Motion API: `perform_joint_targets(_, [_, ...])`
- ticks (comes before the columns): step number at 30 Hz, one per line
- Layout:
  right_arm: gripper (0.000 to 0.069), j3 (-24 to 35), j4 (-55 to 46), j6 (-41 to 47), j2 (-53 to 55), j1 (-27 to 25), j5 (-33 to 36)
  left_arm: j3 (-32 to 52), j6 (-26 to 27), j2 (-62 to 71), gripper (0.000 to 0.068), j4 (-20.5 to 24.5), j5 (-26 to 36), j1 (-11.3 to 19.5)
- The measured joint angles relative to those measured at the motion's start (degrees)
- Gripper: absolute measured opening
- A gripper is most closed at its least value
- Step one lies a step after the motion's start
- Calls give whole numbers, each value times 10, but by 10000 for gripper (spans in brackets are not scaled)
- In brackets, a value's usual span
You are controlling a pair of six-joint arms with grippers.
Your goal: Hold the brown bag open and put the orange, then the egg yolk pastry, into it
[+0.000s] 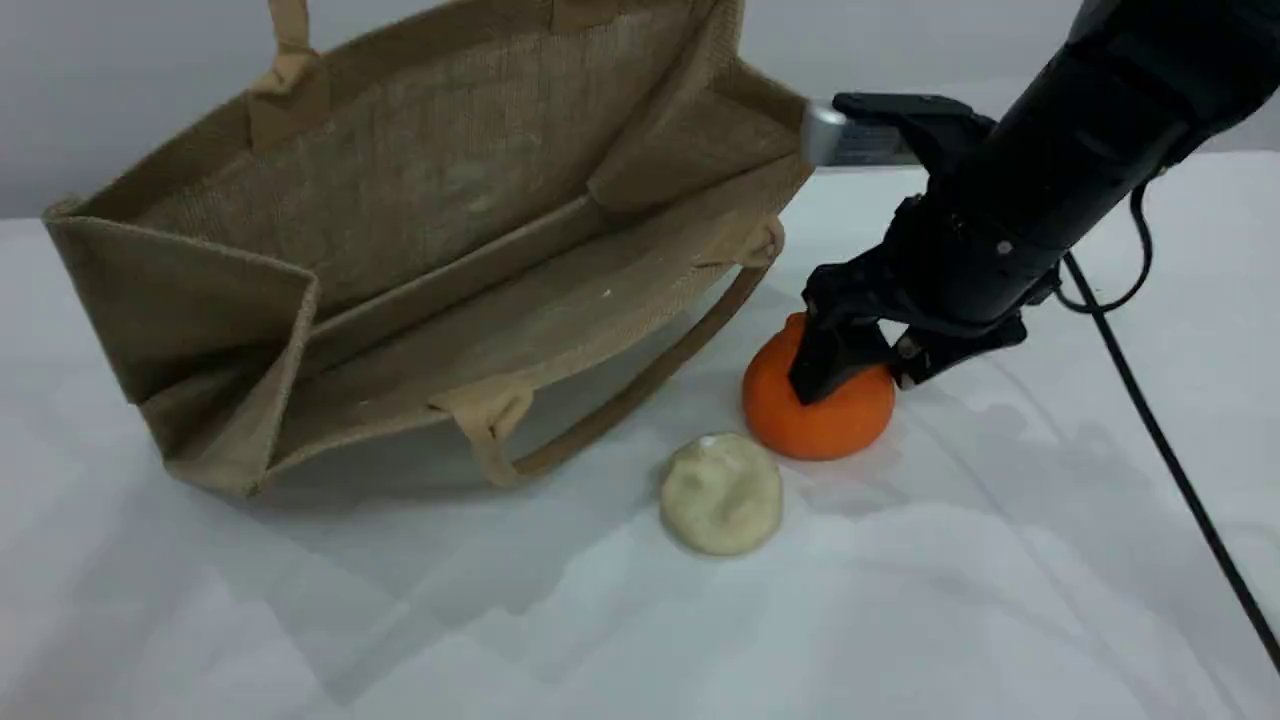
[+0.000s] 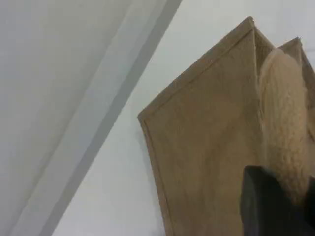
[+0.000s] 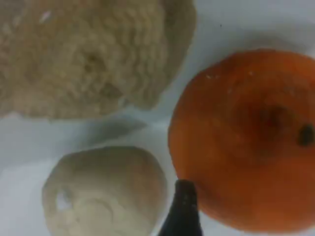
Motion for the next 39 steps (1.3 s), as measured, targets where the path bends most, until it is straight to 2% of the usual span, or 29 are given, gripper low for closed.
perform_joint_targets(6, [549, 0, 72, -61, 20, 0, -5, 0, 0, 0, 86, 0, 0, 0])
perform_joint_targets(9, [506, 0, 97, -78, 21, 0, -3, 0, 0, 0, 86, 0, 0, 0])
perform_joint_targets(12, [401, 0, 97, -78, 21, 0, -3, 0, 0, 0, 86, 0, 0, 0])
perform_joint_targets(18, [88, 0, 84, -78, 21, -1, 6, 0, 0, 0, 86, 0, 0, 0])
perform_joint_targets(20, [36, 0, 70, -77, 21, -1, 12, 0, 0, 0, 86, 0, 0, 0])
perform_joint_targets(25, [24, 0, 26, -36, 9, -1, 37, 0, 0, 0, 86, 0, 0, 0])
perform_joint_targets(33, [20, 6, -130, 115, -75, -1, 82, 0, 0, 0, 86, 0, 0, 0])
perform_joint_targets(36, [20, 31, -167, 153, -121, -1, 76, 0, 0, 0, 86, 0, 0, 0])
perform_joint_targets(39, [20, 77, -162, 158, -174, -1, 41, 0, 0, 0, 86, 0, 0, 0])
